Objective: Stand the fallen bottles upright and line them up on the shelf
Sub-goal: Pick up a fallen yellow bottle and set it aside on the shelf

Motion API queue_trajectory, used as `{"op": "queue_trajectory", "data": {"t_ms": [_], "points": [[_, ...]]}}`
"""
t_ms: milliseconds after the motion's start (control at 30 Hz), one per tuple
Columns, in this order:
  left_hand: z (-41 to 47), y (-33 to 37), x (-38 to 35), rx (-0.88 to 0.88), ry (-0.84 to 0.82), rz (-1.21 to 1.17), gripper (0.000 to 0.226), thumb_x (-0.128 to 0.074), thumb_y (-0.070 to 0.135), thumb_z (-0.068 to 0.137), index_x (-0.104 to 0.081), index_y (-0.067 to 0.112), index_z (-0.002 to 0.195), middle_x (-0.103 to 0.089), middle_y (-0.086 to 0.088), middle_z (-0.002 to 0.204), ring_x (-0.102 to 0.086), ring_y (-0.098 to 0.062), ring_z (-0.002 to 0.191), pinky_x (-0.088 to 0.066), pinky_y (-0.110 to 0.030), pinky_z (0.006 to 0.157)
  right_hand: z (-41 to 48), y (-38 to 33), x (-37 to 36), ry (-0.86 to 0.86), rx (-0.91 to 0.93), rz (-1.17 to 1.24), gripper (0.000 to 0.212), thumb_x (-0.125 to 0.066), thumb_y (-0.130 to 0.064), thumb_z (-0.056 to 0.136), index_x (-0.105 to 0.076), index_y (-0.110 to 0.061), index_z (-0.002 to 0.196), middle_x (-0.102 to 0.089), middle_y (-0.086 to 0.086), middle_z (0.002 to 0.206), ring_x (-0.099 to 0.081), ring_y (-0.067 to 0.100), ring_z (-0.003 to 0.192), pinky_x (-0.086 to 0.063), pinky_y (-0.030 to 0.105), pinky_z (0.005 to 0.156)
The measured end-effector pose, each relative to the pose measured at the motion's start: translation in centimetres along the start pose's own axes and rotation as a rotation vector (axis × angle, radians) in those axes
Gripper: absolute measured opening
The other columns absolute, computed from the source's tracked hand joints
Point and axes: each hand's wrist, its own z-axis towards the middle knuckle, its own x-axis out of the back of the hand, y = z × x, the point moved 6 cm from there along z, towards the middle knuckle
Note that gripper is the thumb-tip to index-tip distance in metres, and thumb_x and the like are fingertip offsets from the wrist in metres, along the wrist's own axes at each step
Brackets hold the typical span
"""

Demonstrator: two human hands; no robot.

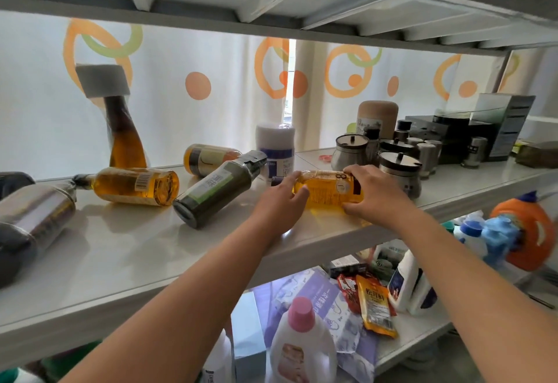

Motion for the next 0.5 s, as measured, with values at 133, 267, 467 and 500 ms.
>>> {"op": "queue_trajectory", "data": {"t_ms": [133, 267, 467, 500], "points": [[-0.3, 0.1, 0.2, -0.022, 0.004, -0.030, 0.047, -0.033, 0.037, 0.099, -0.029, 0.025, 0.143, -0.048, -0.014, 0.138, -0.048, -0.030, 0.120, -0.041, -0.039, 0.096, -0.3, 0.1, 0.4, 0.040, 0.010, -0.025, 0.064, -0.072, -0.035, 0.073, -0.044, -0.023, 0.130, -0.052, 0.006, 0.117, -0.047, 0.018, 0.105, -0.037, 0.026, 0.080], [-0.7, 0.1, 0.4, -0.054, 0.002, -0.047, 0.043, -0.035, 0.036, 0.098, -0.032, 0.025, 0.139, -0.056, -0.014, 0.129, -0.054, -0.028, 0.112, -0.045, -0.039, 0.093, -0.6, -0.1, 0.9, 0.095, -0.026, -0.021, 0.063, -0.076, -0.041, 0.066, -0.051, -0.023, 0.122, -0.055, 0.004, 0.110, -0.050, 0.019, 0.099, -0.035, 0.026, 0.074], [-1.3, 0.4, 0.0, -0.104, -0.061, -0.043, 0.047, -0.036, 0.039, 0.098, -0.028, 0.030, 0.144, -0.051, -0.011, 0.137, -0.050, -0.025, 0.120, -0.039, -0.032, 0.092, -1.4, -0.7, 1.1, 0.155, -0.116, -0.047, 0.065, -0.076, -0.047, 0.065, -0.052, -0.023, 0.119, -0.053, 0.008, 0.109, -0.050, 0.024, 0.100, -0.037, 0.028, 0.075], [-1.3, 0.5, 0.0, -0.112, -0.070, -0.029, 0.047, -0.036, 0.039, 0.098, -0.028, 0.032, 0.144, -0.050, -0.011, 0.138, -0.049, -0.026, 0.121, -0.038, -0.031, 0.093, -1.7, -0.9, 1.0, 0.172, -0.132, -0.046, 0.064, -0.076, -0.048, 0.065, -0.052, -0.023, 0.118, -0.052, 0.008, 0.109, -0.050, 0.024, 0.100, -0.038, 0.028, 0.075]]}}
